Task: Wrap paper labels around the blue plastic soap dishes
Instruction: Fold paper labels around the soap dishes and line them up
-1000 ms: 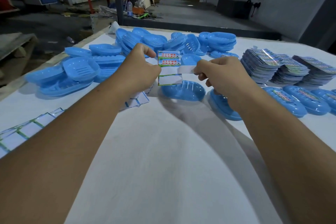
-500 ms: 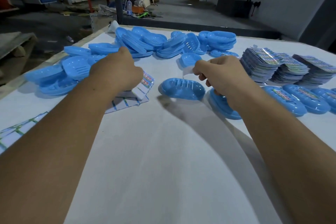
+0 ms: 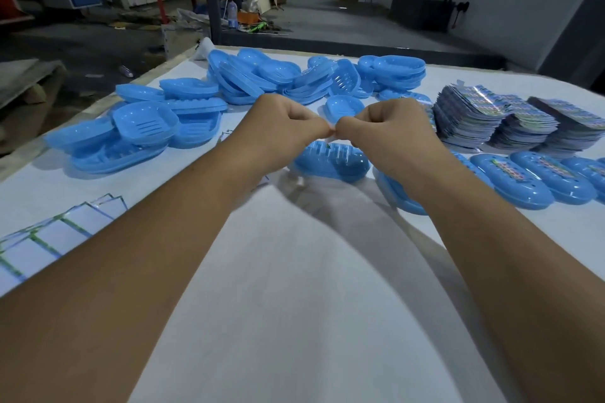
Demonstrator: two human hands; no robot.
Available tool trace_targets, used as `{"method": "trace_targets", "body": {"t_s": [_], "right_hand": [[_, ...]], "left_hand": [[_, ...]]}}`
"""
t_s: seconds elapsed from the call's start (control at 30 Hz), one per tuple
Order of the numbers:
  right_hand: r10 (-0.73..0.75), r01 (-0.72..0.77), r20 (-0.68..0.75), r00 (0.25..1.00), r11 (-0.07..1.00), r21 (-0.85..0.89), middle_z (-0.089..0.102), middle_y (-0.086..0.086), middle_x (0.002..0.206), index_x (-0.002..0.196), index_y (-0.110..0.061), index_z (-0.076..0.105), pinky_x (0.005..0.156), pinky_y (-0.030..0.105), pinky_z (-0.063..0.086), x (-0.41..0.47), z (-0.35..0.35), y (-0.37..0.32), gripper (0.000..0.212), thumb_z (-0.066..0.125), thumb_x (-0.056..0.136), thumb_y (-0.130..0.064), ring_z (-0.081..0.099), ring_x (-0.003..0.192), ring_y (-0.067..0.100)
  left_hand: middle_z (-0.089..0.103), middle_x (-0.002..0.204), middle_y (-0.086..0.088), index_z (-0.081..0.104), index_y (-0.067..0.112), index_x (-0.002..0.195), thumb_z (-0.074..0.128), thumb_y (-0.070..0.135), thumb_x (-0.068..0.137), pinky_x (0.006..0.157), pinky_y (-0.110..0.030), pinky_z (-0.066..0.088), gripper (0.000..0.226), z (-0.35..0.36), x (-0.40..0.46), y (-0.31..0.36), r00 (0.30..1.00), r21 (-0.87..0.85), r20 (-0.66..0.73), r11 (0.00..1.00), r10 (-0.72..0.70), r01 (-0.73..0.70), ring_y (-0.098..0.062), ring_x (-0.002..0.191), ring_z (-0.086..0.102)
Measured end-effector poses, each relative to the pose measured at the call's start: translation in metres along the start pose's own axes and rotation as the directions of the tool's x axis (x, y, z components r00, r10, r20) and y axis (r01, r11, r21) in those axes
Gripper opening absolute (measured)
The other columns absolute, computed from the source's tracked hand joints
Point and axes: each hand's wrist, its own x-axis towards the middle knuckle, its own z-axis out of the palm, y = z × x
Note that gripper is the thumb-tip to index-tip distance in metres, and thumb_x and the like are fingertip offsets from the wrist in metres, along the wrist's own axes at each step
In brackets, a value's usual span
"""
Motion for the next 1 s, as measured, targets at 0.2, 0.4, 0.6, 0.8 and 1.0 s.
{"method": "trace_targets", "body": {"t_s": [0.2, 0.4, 0.6, 0.8, 1.0], "right_hand": [[-0.045, 0.045, 0.014, 0.999, 0.999, 0.001, 0.050, -0.005, 0.051, 0.072, 0.002, 0.067, 0.038, 0.014, 0.028, 0.001, 0.001, 0.001, 0.029, 0.070, 0.072, -0.027, 0.034, 0.042, 0.007], [-0.129, 0.127, 0.069, 0.989, 0.991, 0.035, 0.065, 0.022, 0.074, 0.081, -0.010, 0.077, 0.061, 0.035, 0.040, 0.000, 0.000, 0.001, 0.036, 0.078, 0.080, -0.046, 0.046, 0.063, 0.018], [-0.098, 0.096, -0.017, 0.995, 0.993, -0.073, 0.053, 0.007, 0.056, 0.082, -0.010, 0.079, 0.042, 0.021, 0.034, 0.006, -0.001, 0.007, 0.028, 0.074, 0.085, -0.038, 0.037, 0.047, 0.014], [-0.003, -0.001, -0.052, 0.999, 0.996, -0.092, 0.027, -0.003, 0.046, 0.081, 0.001, 0.072, 0.033, 0.017, 0.017, 0.008, -0.005, 0.010, 0.040, 0.077, 0.082, -0.039, 0.017, 0.039, 0.011], [-0.004, -0.002, -0.067, 0.998, 0.995, -0.097, 0.031, 0.000, 0.049, 0.086, 0.008, 0.066, 0.031, 0.014, 0.018, 0.009, -0.006, 0.010, 0.041, 0.067, 0.084, -0.033, 0.019, 0.038, 0.010]], "left_hand": [[0.077, 0.089, -0.001, 0.080, 0.038, 0.076, 0.069, 0.049, 0.061, 0.077, -0.024, 0.051, 0.021, 0.002, -0.001, 0.000, 0.999, -0.065, 0.031, 0.997, -0.044, 0.046, -0.006, 0.082, 0.068], [0.054, 0.060, 0.010, 0.074, 0.012, 0.072, 0.073, 0.045, 0.066, 0.065, -0.030, 0.040, 0.034, 0.001, 0.004, -0.001, 0.994, -0.111, -0.020, 0.988, -0.108, 0.105, -0.004, 0.052, 0.043], [0.052, 0.045, 0.020, 0.074, 0.025, 0.058, 0.079, 0.044, 0.078, 0.057, -0.026, 0.036, 0.028, 0.000, 0.010, -0.007, 0.981, -0.180, -0.118, 0.975, -0.153, 0.130, 0.002, 0.042, 0.048], [0.060, 0.059, 0.015, 0.081, 0.021, 0.077, 0.078, 0.043, 0.077, 0.069, -0.029, 0.041, 0.022, 0.002, 0.015, -0.011, 0.979, -0.231, -0.138, 0.966, -0.152, 0.118, -0.008, 0.063, 0.050], [0.059, 0.050, 0.020, 0.077, 0.028, 0.072, 0.077, 0.047, 0.077, 0.054, -0.024, 0.038, 0.020, 0.006, 0.016, -0.017, 0.976, -0.146, -0.170, 0.983, -0.138, 0.113, 0.007, 0.041, 0.049]]}}
